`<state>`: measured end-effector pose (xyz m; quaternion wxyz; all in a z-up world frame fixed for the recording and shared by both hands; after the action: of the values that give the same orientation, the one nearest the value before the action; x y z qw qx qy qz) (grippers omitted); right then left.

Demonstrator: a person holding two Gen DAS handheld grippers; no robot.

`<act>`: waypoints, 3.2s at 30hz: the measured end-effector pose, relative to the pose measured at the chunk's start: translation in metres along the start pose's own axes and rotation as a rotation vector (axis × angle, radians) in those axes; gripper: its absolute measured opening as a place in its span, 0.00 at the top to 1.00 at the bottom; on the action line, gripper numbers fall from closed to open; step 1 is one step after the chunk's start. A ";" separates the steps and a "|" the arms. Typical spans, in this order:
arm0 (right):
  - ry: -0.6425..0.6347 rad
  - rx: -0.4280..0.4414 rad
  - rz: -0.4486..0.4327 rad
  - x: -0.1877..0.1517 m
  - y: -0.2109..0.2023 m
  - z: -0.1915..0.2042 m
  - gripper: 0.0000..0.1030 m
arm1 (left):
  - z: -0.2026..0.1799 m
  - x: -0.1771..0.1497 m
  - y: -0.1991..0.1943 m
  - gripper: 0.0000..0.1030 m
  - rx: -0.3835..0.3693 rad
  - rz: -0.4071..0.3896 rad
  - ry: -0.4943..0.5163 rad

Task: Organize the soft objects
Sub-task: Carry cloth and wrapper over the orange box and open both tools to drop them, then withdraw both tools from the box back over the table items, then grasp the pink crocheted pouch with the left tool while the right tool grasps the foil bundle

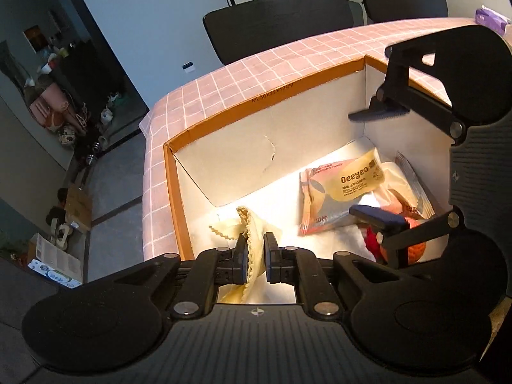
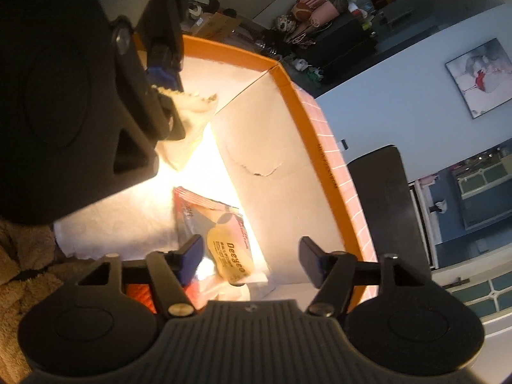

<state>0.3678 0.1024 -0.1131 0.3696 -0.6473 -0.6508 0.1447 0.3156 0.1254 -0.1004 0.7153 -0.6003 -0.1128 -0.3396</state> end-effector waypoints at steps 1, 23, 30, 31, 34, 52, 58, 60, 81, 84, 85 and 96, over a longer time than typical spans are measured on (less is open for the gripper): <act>-0.003 -0.003 0.004 0.000 -0.001 -0.001 0.26 | 0.000 0.000 -0.002 0.88 -0.002 -0.003 -0.004; -0.027 -0.110 -0.215 -0.016 -0.122 -0.016 0.13 | 0.007 0.007 -0.093 0.39 -0.081 -0.273 -0.158; 0.097 -0.130 -0.364 -0.036 -0.180 -0.009 0.13 | -0.004 0.009 -0.149 0.39 -0.111 -0.459 -0.263; 0.127 -0.137 -0.390 -0.042 -0.186 -0.008 0.13 | -0.007 0.009 -0.155 0.39 -0.116 -0.482 -0.274; 0.220 -0.157 -0.463 -0.067 -0.208 -0.004 0.13 | -0.020 0.004 -0.172 0.39 -0.117 -0.544 -0.306; 0.773 -0.292 -0.413 -0.270 -0.235 0.011 0.13 | -0.140 -0.026 -0.191 0.44 -0.276 -0.725 -0.401; 0.893 -0.334 -0.273 -0.332 -0.212 0.007 0.13 | -0.187 -0.015 -0.161 0.48 -0.386 -0.652 -0.369; 0.937 -0.353 -0.224 -0.352 -0.203 0.004 0.13 | -0.208 -0.017 -0.151 0.48 -0.404 -0.629 -0.352; 1.353 -0.439 0.097 -0.486 -0.094 -0.064 0.14 | -0.310 0.056 -0.015 0.39 -0.449 -0.341 -0.286; 1.374 -0.418 0.111 -0.492 -0.085 -0.067 0.15 | -0.312 0.066 0.005 0.37 -0.459 -0.289 -0.335; 1.381 -0.407 0.113 -0.494 -0.082 -0.067 0.16 | -0.311 0.068 0.011 0.36 -0.467 -0.274 -0.358; 1.346 -0.390 0.157 -0.494 -0.067 -0.062 0.47 | -0.320 0.080 0.045 0.19 -0.488 -0.187 -0.433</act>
<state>0.3046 -0.3923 -0.1710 0.5576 -0.6956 -0.2463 -0.3802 0.3249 -0.1999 -0.1714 0.4758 -0.7990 -0.2323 -0.2852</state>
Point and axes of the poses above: each gripper's, at about its wrist camera, not at the fingertips, and y roughly the way its jaws point, z to its left, x to its top, the point moved 7 cm from there along y, roughly the way its jaws point, and after that the axes turned 4 degrees about -y, right-handed, at the moved point
